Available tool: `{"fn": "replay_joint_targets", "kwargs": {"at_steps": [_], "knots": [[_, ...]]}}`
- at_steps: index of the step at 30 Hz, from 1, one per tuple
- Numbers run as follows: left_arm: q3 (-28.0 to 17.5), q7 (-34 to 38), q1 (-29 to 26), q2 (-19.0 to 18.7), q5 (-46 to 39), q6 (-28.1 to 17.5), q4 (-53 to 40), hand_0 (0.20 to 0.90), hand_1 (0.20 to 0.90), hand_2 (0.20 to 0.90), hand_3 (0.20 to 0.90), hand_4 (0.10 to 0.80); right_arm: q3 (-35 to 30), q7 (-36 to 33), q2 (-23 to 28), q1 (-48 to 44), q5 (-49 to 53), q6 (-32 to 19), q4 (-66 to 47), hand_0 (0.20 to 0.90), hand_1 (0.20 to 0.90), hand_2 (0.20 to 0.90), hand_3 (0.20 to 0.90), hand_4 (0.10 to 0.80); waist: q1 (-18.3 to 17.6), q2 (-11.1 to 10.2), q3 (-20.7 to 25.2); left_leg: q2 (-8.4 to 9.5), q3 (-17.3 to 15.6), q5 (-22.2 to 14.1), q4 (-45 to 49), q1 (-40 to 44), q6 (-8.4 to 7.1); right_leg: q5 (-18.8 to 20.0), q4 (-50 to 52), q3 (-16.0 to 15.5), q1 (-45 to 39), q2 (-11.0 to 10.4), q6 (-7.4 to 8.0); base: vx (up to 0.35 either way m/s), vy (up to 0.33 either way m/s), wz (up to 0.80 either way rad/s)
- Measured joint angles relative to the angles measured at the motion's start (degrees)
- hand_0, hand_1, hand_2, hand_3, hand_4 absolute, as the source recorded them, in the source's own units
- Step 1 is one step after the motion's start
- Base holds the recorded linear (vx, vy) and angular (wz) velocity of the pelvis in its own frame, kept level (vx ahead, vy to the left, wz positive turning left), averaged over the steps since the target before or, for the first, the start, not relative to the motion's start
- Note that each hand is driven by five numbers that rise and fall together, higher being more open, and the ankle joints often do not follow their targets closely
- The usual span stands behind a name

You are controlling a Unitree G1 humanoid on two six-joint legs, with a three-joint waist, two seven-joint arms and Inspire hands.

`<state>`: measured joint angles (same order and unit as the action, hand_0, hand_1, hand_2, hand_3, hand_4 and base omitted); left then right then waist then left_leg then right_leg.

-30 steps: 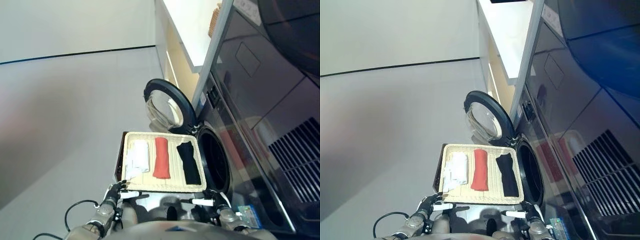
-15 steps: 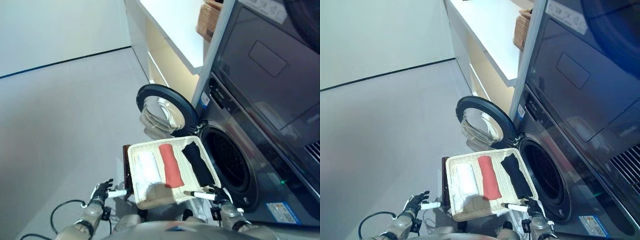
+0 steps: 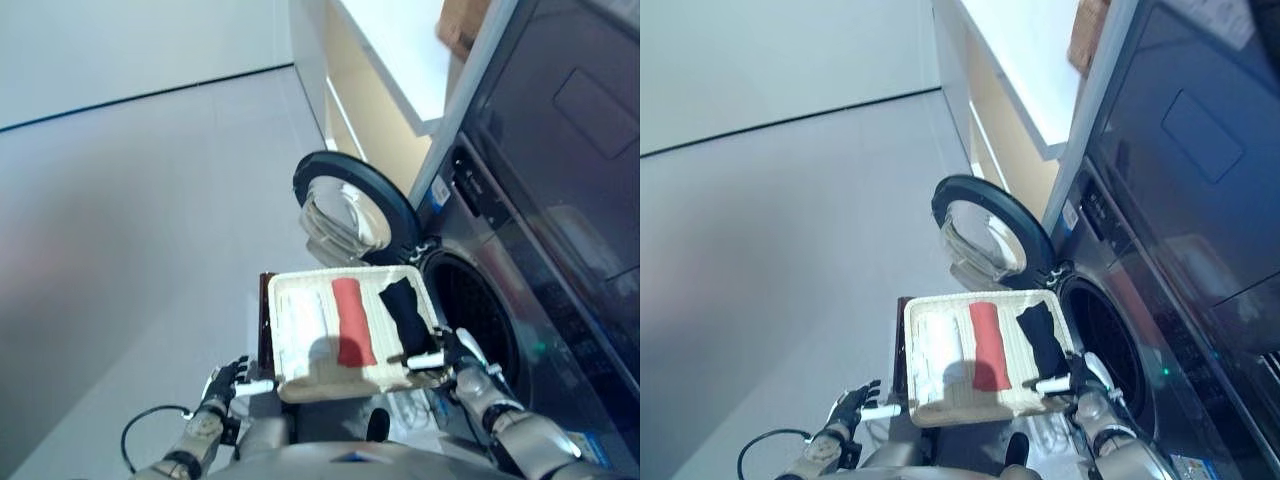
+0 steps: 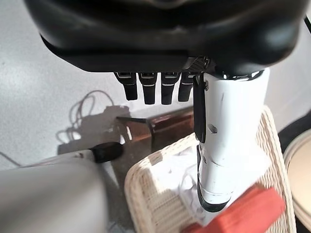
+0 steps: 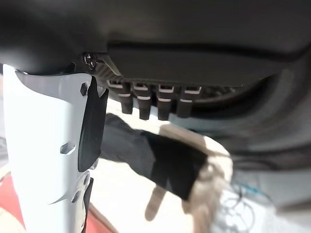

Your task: Pick up the clothes and place them into the washing machine

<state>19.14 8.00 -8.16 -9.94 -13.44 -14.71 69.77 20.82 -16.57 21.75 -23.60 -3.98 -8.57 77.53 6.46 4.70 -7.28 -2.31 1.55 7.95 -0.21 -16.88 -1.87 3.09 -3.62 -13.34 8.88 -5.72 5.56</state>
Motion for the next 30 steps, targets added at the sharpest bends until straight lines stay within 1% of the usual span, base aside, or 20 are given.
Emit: {"fn": "replay_joint_targets", "kwargs": {"at_steps": [1,2,3,4,6,8,9,10,13,14,17,21,24,25,29,30], "knots": [[0.0,0.2,-1.2,0.1,-0.9,-0.6,-0.2,0.9,0.9,0.9,0.9,0.8,0.1,-0.3,0.3,-1.8,0.0,0.0,0.0,0.9,0.9,0.9,0.9,0.8,0.5,0.4,-1.3,-0.1,0.1,0.6,0.4,-1.5,-0.87,0.0,0.8,0.0,1.7,0.0,-0.35,-0.158,0.012,0.01],[0.0,0.3,-1.8,0.2,-1.1,-0.8,-0.3,0.9,0.9,0.9,0.9,0.8,0.1,-0.5,0.5,-2.5,0.0,0.0,0.0,0.9,0.9,0.9,0.9,0.8,0.5,0.7,-2.0,-0.13,0.4,0.9,0.4,-2.1,-1.28,0.1,1.2,0.0,2.4,0.0,-0.43,-0.127,0.007,0.04],[0.1,0.5,-3.1,0.3,-2.1,-0.8,-0.7,0.9,0.9,0.9,0.9,0.8,0.6,-1.1,1.0,-4.2,0.0,0.1,0.2,0.9,0.9,0.9,0.9,0.8,0.8,1.2,-3.7,-0.15,0.5,1.6,0.9,-3.8,-2.13,0.1,2.5,0.0,4.3,-0.1,-0.57,-0.124,0.015,0.07],[0.0,1.1,-4.1,0.2,-3.0,-1.0,-0.8,0.9,0.9,0.9,0.9,0.8,1.5,-1.2,1.3,-5.8,0.0,0.3,0.4,0.9,0.9,0.9,0.9,0.8,0.8,1.5,-4.7,-0.15,0.6,1.9,1.7,-5.9,-2.62,-0.5,4.5,-0.1,6.8,-0.3,-1.01,-0.101,0.013,0.06],[-0.1,2.1,-5.1,0.0,-4.7,-1.6,-0.8,0.9,0.9,0.9,0.9,0.8,2.0,-1.7,1.8,-8.5,0.2,0.3,0.4,0.9,0.9,0.9,0.9,0.8,0.8,1.8,-6.7,-0.18,0.7,1.9,3.0,-9.2,-2.75,-1.8,8.8,0.1,11.6,-0.8,-1.11,-0.064,0.022,0.01],[-0.3,2.3,-6.2,0.0,-5.7,-1.9,-0.9,0.9,0.9,0.9,0.9,0.8,2.0,-2.8,2.6,-10.6,0.7,0.8,0.4,0.9,0.9,0.9,0.9,0.8,0.8,1.9,-8.5,-0.14,0.7,0.9,3.1,-11.8,-3.14,-3.0,12.9,0.3,15.9,-1.2,-1.2,-0.008,0.018,0.02],[-0.4,2.3,-6.3,-0.1,-6.1,-1.9,-0.9,0.9,0.9,0.9,0.9,0.8,2.0,-3.2,2.7,-11.1,1.2,1.1,0.4,0.9,0.9,0.9,0.9,0.8,0.9,1.6,-8.9,0.12,0.6,1.0,3.2,-12.9,-2.9,-3.4,14.6,0.7,17.7,-1.7,-1.2,-0.006,0.054,-0.03],[-0.4,2.4,-5.9,-0.3,-7.0,-1.9,-1.2,0.9,0.9,0.9,0.9,0.8,2.0,-3.7,2.7,-11.7,1.7,1.1,0.3,0.9,0.9,0.9,0.9,0.8,1.3,0.9,-9.7,0.55,0.1,1.0,3.2,-13.8,-2.16,-4.5,17.5,1.5,20.3,-2.5,-1.2,0.004,0.056,-0.09],[-0.5,2.4,-5.4,-0.6,-7.7,-2.0,-1.4,0.9,0.9,0.9,0.9,0.8,2.0,-4.8,3.4,-13.5,1.8,1.0,0.3,0.9,0.9,0.9,0.9,0.8,1.0,0.4,-10.8,1.5,-0.4,1.2,3.7,-15.5,0.27,-6.1,21.7,2.5,24.0,-3.7,-1.14,0.025,0.038,-0.02],[-0.5,2.4,-5.3,-0.8,-7.9,-2.0,-1.8,0.9,0.9,0.9,0.9,0.8,2.0,-5.1,3.7,-14.1,2.1,1.0,0.4,0.9,0.9,0.9,0.9,0.8,1.0,0.4,-11.2,1.61,-0.4,1.3,3.9,-16.1,1.56,-6.5,22.6,2.6,24.9,-3.8,-1.11,0.041,0.043,0.03],[-0.5,2.4,-5.5,-1.2,-8.3,-2.1,-2.4,0.9,0.9,0.9,0.9,0.8,1.9,-6.0,4.5,-15.9,2.5,1.1,0.9,0.9,0.9,0.9,0.9,0.8,0.9,0.3,-12.0,1.93,-0.3,1.6,4.0,-16.7,2.87,-7.3,24.6,2.7,26.3,-4.3,-0.7,0.046,0.053,0.05],[-0.2,2.5,-5.0,-1.2,-8.3,-2.7,-5.2,0.9,0.9,0.9,0.9,0.8,1.7,-6.4,5.6,-17.7,2.9,1.0,1.5,0.9,0.9,0.9,0.9,0.8,1.3,0.3,-12.0,2.0,-0.4,1.5,4.0,-16.7,3.27,-7.6,24.9,3.1,26.7,-4.3,-0.68,0.055,0.05,-0.04],[0.9,2.5,-4.8,-1.2,-8.3,-3.7,-8.1,0.9,0.9,0.9,0.9,0.8,1.7,-7.1,6.4,-19.3,2.8,1.0,3.5,0.9,0.9,0.9,0.9,0.8,1.8,0.3,-12.0,1.98,-0.6,1.5,4.0,-16.6,3.34,-7.5,24.8,3.3,26.7,-4.3,-0.68,0.038,0.029,-0.03],[1.7,2.5,-5.0,-1.2,-8.3,-4.2,-8.5,0.9,0.9,0.9,0.9,0.8,1.7,-7.1,6.8,-19.6,2.8,1.0,3.8,0.9,0.9,0.9,0.9,0.8,2.1,0.3,-12.0,1.99,-0.8,1.5,4.0,-16.6,3.34,-7.5,24.8,3.4,26.7,-4.3,-0.68,0.0,0.0,0.0],[2.2,2.4,-5.0,-1.1,-8.3,-4.4,-8.5,0.9,0.9,0.9,0.9,0.8,1.7,-7.4,7.1,-20.3,2.7,1.0,4.3,0.9,0.9,0.9,0.9,0.8,2.3,0.4,-12.0,1.99,-0.9,1.5,4.0,-16.5,3.35,-7.6,24.4,3.6,26.7,-4.3,-0.7,0.005,0.003,-0.01],[2.3,2.4,-5.0,-1.1,-8.3,-4.4,-8.4,0.9,0.9,0.9,0.9,0.8,1.7,-7.4,7.2,-20.3,2.7,1.0,4.3,0.9,0.9,0.9,0.9,0.8,2.4,0.4,-12.0,2.0,-1.1,1.5,4.0,-16.5,3.37,-7.7,24.4,3.8,26.8,-4.3,-0.98,0.013,0.003,-0.06]]}}
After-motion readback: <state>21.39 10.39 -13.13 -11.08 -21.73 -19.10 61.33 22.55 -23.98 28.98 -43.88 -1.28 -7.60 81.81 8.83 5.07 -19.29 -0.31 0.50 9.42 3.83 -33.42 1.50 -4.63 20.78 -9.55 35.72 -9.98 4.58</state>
